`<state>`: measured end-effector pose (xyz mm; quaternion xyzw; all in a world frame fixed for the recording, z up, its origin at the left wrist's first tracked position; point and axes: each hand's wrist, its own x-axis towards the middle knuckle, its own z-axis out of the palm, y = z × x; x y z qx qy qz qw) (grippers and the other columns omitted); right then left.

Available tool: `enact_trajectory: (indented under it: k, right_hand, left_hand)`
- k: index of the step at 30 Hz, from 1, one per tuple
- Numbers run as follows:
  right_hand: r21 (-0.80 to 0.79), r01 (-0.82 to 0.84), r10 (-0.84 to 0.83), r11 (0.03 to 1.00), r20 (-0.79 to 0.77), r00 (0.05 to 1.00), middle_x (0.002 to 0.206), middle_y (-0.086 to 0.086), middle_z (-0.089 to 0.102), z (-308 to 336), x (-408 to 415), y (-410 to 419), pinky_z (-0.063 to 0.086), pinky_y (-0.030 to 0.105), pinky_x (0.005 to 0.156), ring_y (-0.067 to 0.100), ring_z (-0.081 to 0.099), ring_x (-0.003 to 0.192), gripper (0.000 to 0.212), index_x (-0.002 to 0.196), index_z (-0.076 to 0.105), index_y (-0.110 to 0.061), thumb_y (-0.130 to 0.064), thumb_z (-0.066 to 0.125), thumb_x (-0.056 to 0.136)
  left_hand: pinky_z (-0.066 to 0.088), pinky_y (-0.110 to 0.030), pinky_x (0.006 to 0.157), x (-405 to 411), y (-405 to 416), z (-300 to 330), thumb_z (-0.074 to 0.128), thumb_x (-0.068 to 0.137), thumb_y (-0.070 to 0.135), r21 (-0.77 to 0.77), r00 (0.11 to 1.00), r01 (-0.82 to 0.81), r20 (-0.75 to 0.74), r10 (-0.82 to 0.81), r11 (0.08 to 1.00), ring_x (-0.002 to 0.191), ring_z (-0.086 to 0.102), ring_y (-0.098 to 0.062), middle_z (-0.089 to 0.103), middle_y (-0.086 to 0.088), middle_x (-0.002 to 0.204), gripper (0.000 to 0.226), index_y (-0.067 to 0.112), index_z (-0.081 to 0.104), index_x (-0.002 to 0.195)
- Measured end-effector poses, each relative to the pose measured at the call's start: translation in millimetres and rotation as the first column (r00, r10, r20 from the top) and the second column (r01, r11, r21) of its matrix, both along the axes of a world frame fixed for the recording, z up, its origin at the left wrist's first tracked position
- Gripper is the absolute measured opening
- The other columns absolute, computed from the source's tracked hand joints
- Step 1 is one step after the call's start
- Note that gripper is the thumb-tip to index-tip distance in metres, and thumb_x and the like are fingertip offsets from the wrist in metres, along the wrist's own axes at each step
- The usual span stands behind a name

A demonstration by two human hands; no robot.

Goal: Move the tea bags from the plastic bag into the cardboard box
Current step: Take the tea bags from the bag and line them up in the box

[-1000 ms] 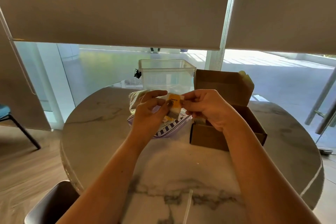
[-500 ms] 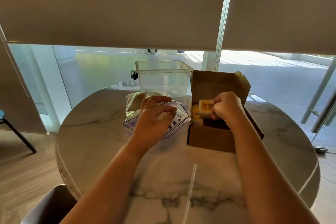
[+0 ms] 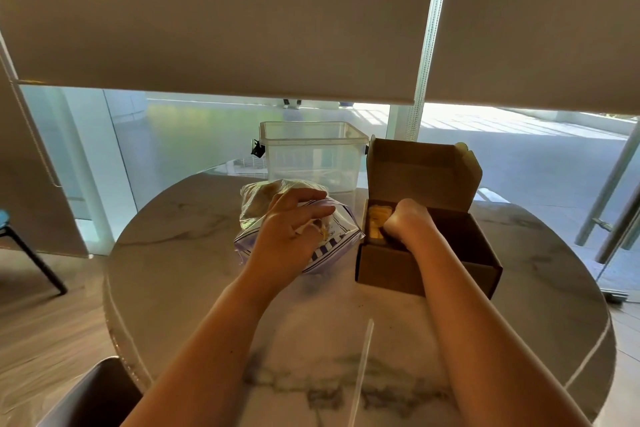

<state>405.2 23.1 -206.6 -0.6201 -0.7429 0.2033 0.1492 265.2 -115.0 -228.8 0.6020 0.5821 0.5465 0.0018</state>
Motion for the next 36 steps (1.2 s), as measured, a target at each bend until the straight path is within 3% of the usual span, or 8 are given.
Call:
enact_trajectory:
  k: [7,10,13,19,22,26,31,36]
  right_hand:
    - [0.002,0.017,-0.018,1.0,0.016,1.0,0.072,0.006,0.046,2.6,3.9,-0.7,0.039,0.024,0.055,0.021,0.054,0.077,0.015,0.098,0.057,-0.004,-0.014,0.062,0.088]
    - [0.159,0.035,-0.037,0.987,0.011,0.999,0.072,0.005,0.051,7.4,12.9,-5.7,0.034,0.022,0.049,0.017,0.052,0.068,0.013,0.096,0.06,-0.003,-0.013,0.062,0.088]
    - [0.377,-0.013,0.08,0.926,-0.162,0.983,0.089,0.002,0.063,15.2,15.1,-19.3,0.043,0.024,0.064,0.013,0.054,0.077,0.012,0.097,0.063,-0.009,-0.015,0.065,0.087]
    - [0.131,-0.551,0.519,0.824,-0.565,0.642,0.069,0.007,0.07,44.9,-2.2,-87.9,0.056,0.024,0.053,0.015,0.064,0.053,0.004,0.089,0.063,-0.01,-0.012,0.065,0.086]
    - [0.097,-0.657,0.663,0.747,-0.167,0.729,0.098,0.012,0.069,26.9,-30.5,-95.9,0.055,0.03,0.081,0.021,0.066,0.085,0.017,0.102,0.065,-0.006,-0.003,0.056,0.089]
    - [0.074,-0.575,0.512,0.815,0.373,0.774,0.134,0.015,0.046,0.5,-61.8,-84.4,0.036,0.029,0.099,0.026,0.044,0.124,0.039,0.133,0.046,-0.005,-0.008,0.047,0.094]
    - [0.214,-0.569,0.493,0.794,0.321,0.809,0.139,0.016,0.036,-31.0,-80.9,-64.4,0.036,0.034,0.103,0.031,0.038,0.127,0.052,0.138,0.038,-0.008,-0.009,0.053,0.089]
    - [0.391,-0.509,0.398,0.767,0.333,0.855,0.123,0.015,0.052,-42.5,-92.0,-52.6,0.047,0.034,0.088,0.027,0.054,0.109,0.029,0.121,0.049,-0.003,-0.012,0.043,0.095]
  left_hand:
    - [0.037,-0.005,0.089,-8.7,-6.7,2.1,0.049,0.08,-0.014,0.029,0.998,-0.004,-0.058,0.006,1.0,0.111,0.048,0.005,0.054,0.019,0.112,0.043,0.016,0.073,0.1]
    - [0.045,-0.034,0.097,-16.9,-5.1,-1.2,0.049,0.077,-0.004,0.109,0.986,-0.081,-0.137,0.095,0.991,0.112,0.053,-0.015,0.058,0.015,0.112,0.04,0.019,0.075,0.095]
    - [0.048,-0.045,0.093,-20.8,-2.4,-4.3,0.047,0.074,0.002,0.168,0.973,-0.125,-0.171,0.154,0.978,0.109,0.057,-0.019,0.061,0.014,0.108,0.037,0.018,0.076,0.091]
    - [0.05,-0.041,0.091,-21.9,-1.0,-4.5,0.046,0.076,-0.001,0.237,0.971,-0.096,-0.191,0.143,0.967,0.103,0.06,-0.017,0.065,0.005,0.103,0.035,0.01,0.074,0.094]
    - [0.049,-0.033,0.093,-22.6,-1.3,-4.4,0.04,0.076,0.012,0.219,0.975,-0.076,-0.186,0.119,0.973,0.104,0.06,-0.017,0.067,0.0,0.105,0.039,0.01,0.073,0.097]
    - [0.039,-0.014,0.099,-21.9,-1.2,-4.4,0.049,0.081,-0.008,0.17,0.987,-0.124,-0.085,0.14,0.978,0.106,0.053,0.001,0.063,0.01,0.108,0.039,0.018,0.072,0.1]
    - [0.038,-0.008,0.096,-23.0,-1.4,-2.9,0.05,0.076,-0.017,0.194,0.982,-0.129,-0.109,0.152,0.972,0.103,0.056,-0.003,0.062,0.01,0.105,0.041,0.011,0.073,0.095]
    - [0.032,-0.004,0.094,-22.6,-5.1,-0.1,0.048,0.08,-0.015,0.147,0.972,-0.132,-0.174,0.157,0.98,0.103,0.051,-0.001,0.066,-0.003,0.109,0.034,0.002,0.071,0.098]
